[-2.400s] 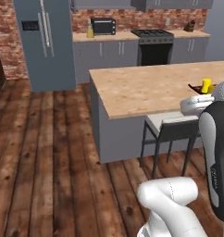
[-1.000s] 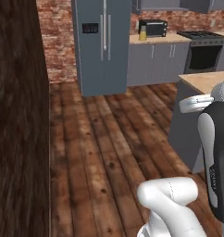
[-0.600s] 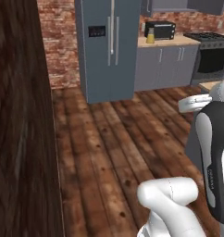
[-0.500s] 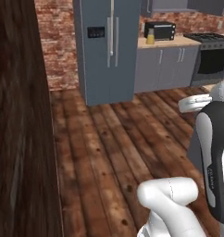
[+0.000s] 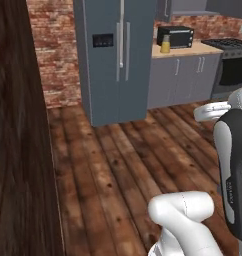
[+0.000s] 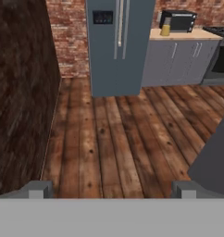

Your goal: There is a tray on the dining counter. Grab the cup, mug, and pitcher and place them on the tray. The pitcher may be placed next to the tray if it cannot fit the tray.

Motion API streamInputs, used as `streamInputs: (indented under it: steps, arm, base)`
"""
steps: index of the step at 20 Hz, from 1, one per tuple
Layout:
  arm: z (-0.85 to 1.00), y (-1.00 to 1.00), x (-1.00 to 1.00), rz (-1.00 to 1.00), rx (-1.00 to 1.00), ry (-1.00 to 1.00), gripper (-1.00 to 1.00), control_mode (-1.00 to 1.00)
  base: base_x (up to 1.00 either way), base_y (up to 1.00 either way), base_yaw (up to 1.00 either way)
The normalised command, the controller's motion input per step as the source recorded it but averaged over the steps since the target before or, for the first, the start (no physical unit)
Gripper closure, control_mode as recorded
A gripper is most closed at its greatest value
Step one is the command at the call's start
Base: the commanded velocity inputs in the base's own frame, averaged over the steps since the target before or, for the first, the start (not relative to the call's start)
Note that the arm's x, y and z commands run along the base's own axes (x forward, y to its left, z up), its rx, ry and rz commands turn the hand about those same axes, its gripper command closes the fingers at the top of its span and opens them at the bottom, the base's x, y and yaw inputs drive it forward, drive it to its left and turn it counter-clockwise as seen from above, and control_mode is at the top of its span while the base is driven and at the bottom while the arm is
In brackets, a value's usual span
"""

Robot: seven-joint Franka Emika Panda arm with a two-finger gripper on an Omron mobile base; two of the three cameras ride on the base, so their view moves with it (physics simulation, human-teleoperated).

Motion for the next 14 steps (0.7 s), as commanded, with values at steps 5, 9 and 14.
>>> streamInputs:
  steps: [5, 9, 14]
  arm:
    - [0.00, 0.00, 0.00, 0.00, 0.00, 0.00, -1.00, 1.00]
    - [0.00, 0.00, 0.00, 0.00, 0.00, 0.00, -1.00, 1.00]
    - [0.00, 0.00, 0.00, 0.00, 0.00, 0.00, -1.00, 1.00]
  base:
    - [1.00, 0.04, -0.08]
    - [1.00, 0.10, -0.07]
    - [1.00, 0.14, -0.06]
